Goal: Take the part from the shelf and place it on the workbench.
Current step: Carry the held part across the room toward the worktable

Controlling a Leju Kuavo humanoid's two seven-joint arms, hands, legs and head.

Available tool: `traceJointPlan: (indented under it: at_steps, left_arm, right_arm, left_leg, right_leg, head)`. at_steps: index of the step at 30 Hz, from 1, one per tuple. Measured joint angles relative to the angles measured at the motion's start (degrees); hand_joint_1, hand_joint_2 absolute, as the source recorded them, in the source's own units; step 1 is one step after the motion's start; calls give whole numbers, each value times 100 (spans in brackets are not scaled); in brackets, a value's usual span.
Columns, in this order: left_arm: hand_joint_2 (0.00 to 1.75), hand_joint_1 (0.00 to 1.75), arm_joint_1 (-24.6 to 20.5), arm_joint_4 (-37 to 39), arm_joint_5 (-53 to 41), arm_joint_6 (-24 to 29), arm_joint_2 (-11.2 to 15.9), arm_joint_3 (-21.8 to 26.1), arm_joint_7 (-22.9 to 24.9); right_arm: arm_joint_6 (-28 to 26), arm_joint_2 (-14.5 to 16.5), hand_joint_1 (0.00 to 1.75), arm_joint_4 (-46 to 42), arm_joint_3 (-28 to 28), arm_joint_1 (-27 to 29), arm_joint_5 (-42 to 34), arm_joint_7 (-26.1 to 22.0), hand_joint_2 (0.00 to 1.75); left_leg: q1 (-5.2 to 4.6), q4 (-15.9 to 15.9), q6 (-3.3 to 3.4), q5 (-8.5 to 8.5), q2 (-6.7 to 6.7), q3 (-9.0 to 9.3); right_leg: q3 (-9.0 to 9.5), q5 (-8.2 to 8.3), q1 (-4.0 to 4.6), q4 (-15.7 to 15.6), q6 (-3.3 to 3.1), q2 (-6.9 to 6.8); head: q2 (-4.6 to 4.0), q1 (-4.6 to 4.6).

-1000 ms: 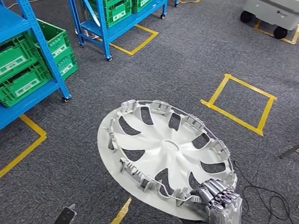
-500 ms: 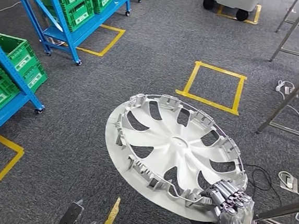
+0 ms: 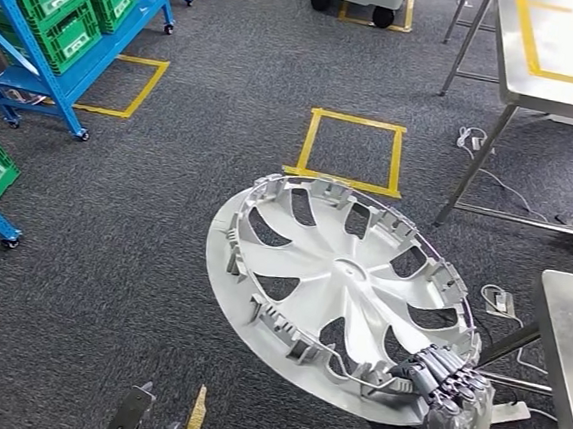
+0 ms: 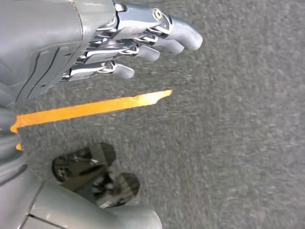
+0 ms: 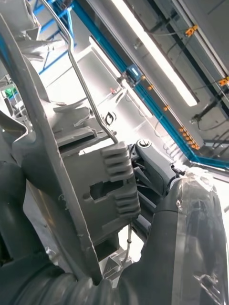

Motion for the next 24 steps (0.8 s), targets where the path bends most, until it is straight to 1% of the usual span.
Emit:
traceJointPlan:
  at_steps: [1, 2, 3, 4, 5, 6, 7, 8, 9, 10, 11, 13, 14, 15, 16, 17, 18, 19, 20, 21, 22, 23, 24]
  left_arm:
    - [175, 0, 1, 0, 2, 1, -1, 15, -2]
    - [175, 0, 10, 0, 2, 0, 0, 28, -3]
    - [175, 0, 20, 0, 3, -1, 5, 40, -4]
    - [175, 0, 28, 0, 3, -1, 9, 48, -4]
    - [175, 0, 29, 0, 3, -2, 11, 52, -4]
    - [175, 0, 26, 0, 3, -3, 11, 54, -4]
    - [175, 0, 23, 0, 3, -5, 8, 56, -4]
    - [175, 0, 20, 0, 2, -7, 6, 58, -4]
    - [175, 0, 17, 0, 2, -8, 6, 64, -4]
    - [175, 0, 13, 0, 1, -8, 7, 72, -4]
    - [175, 0, 11, 0, -1, -8, 9, 79, -4]
    - [175, 0, 1, 0, -5, -8, 3, 90, -4]
    - [175, 0, -5, 0, -7, -8, -1, 93, -4]
    - [175, 0, -11, 0, -9, -7, -4, 99, -4]
    - [175, 0, -11, 0, -11, -4, -6, 109, -5]
    - [175, 0, -3, 0, -14, -2, -4, 121, -5]
    - [175, 0, 11, 0, -17, 0, -4, 134, -6]
    - [175, 0, 26, 0, -20, 2, -3, 146, -6]
    - [175, 0, 35, 0, -22, 2, -3, 155, -6]
    - [175, 0, 39, 0, -24, 3, -3, 162, -6]
    - [175, 0, 38, 0, -24, 3, 0, 168, -6]
    - [175, 0, 36, 0, -26, 4, 5, 174, -6]
    - [175, 0, 34, 0, -31, 7, 10, 180, -6]
  right_arm:
    - [0, 1, 175, -6, -5, -6, -7, -4, 175]
    - [0, 1, 175, -9, -9, -17, -13, -7, 175]
    - [0, 1, 175, -10, -13, -22, -16, -9, 175]
    - [0, 1, 175, -10, -19, -17, -18, -10, 175]
    - [0, 1, 175, -10, -26, -8, -20, -13, 175]
    - [0, 1, 175, -10, -32, 0, -24, -21, 175]
    - [0, 2, 175, -13, -38, 6, -27, -32, 175]
    - [0, 6, 175, -16, -45, 6, -31, -49, 175]
    - [0, 11, 175, -21, -53, 4, -35, -68, 175]
    - [0, 19, 175, -28, -63, 3, -37, -85, 175]
    - [0, 28, 175, -35, -75, 2, -39, -98, 175]
    - [0, 43, 175, -54, -95, 11, -39, -111, 175]
    - [0, 52, 175, -63, -102, 17, -40, -113, 175]
    - [0, 64, 175, -74, -109, 18, -44, -115, 175]
    - [0, 77, 175, -82, -116, 16, -53, -124, 175]
    - [0, 92, 175, -87, -125, 13, -66, -141, 175]
    - [0, 104, 175, -90, -135, 8, -78, -164, 175]
    - [0, 114, 175, -90, -145, 8, -88, -187, 175]
    - [0, 120, 175, -91, -157, 11, -94, -204, 175]
    - [0, 124, 175, -91, -167, 14, -98, -212, 175]
    - [0, 127, 175, -91, -176, 16, -103, -214, 175]
    - [0, 131, 175, -92, -185, 18, -108, -214, 175]
    - [0, 135, 175, -93, -193, 14, -114, -215, 175]
  left_leg:
    - [2, -22, 16, 13, 82, 6]
    - [-5, -23, 26, 13, 163, 6]
    - [-10, -21, 31, 11, 251, 2]
    - [-14, -20, 30, 8, 338, 0]
    - [-14, -19, 24, 4, 420, -1]
    - [-14, -18, 14, -4, 497, 3]
    - [-12, -17, -3, -14, 568, 13]
    - [-18, -15, -26, -29, 629, 29]
    - [-34, -4, -57, -50, 683, 42]
    - [-52, 4, -86, -66, 730, 55]
    - [-69, 9, -113, -79, 776, 66]
    - [-67, 12, -164, -103, 861, 85]
    - [-52, 39, -194, -144, 818, 85]
    - [-36, 153, -221, -241, 704, 44]
    - [-23, 390, -241, -398, 551, -56]
    - [-17, 748, -248, -594, 397, -215]
    - [-15, 1169, -245, -786, 307, -415]
    - [-15, 1519, -239, -899, 273, -595]
    - [-16, 1704, -227, -901, 259, -706]
    - [-16, 1663, -209, -781, 245, -715]
    - [-17, 1405, -183, -565, 207, -619]
    - [-16, 1027, -156, -323, 106, -463]
    - [-7, 647, -127, -140, -46, -305]
  right_leg:
    - [-135, -162, -2, 272, 21, -193]
    - [-302, -355, -7, 632, 52, -335]
    - [-481, -533, -25, 1023, 83, -405]
    - [-604, -628, -43, 1302, 109, -431]
    - [-631, -620, -60, 1388, 131, -448]
    - [-536, -512, -75, 1243, 146, -475]
    - [-337, -343, -87, 909, 155, -530]
    - [-95, -206, -85, 485, 159, -676]
    - [120, -105, -78, 129, 138, -796]
    - [258, -65, -65, -96, 105, -883]
    - [315, -71, -48, -193, 67, -929]
    - [309, -57, -37, -195, -17, -797]
    - [305, -46, -41, -204, -49, -739]
    - [304, -33, -47, -215, -88, -677]
    - [307, -20, -55, -226, -123, -616]
    - [304, -14, -53, -227, -147, -549]
    - [301, -10, -47, -228, -166, -473]
    - [300, -7, -38, -227, -175, -389]
    - [301, -6, -28, -225, -178, -304]
    - [305, -4, -20, -224, -179, -218]
    - [313, -4, -15, -220, -178, -133]
    - [318, -2, -16, -217, -175, -55]
    - [312, -3, -8, -201, -165, 19]
  head:
    - [0, 15]
    - [0, 25]
    - [0, 33]
    - [0, 32]
    - [0, 32]
    - [0, 35]
    - [0, 34]
    - [0, 36]
    - [0, 33]
    - [0, 26]
    - [0, 20]
    - [0, 12]
    - [0, 9]
    - [0, 5]
    - [0, -3]
    - [0, -8]
    - [0, -10]
    - [0, -10]
    - [0, -9]
    - [0, -9]
    - [0, -9]
    - [0, -9]
    - [0, -7]
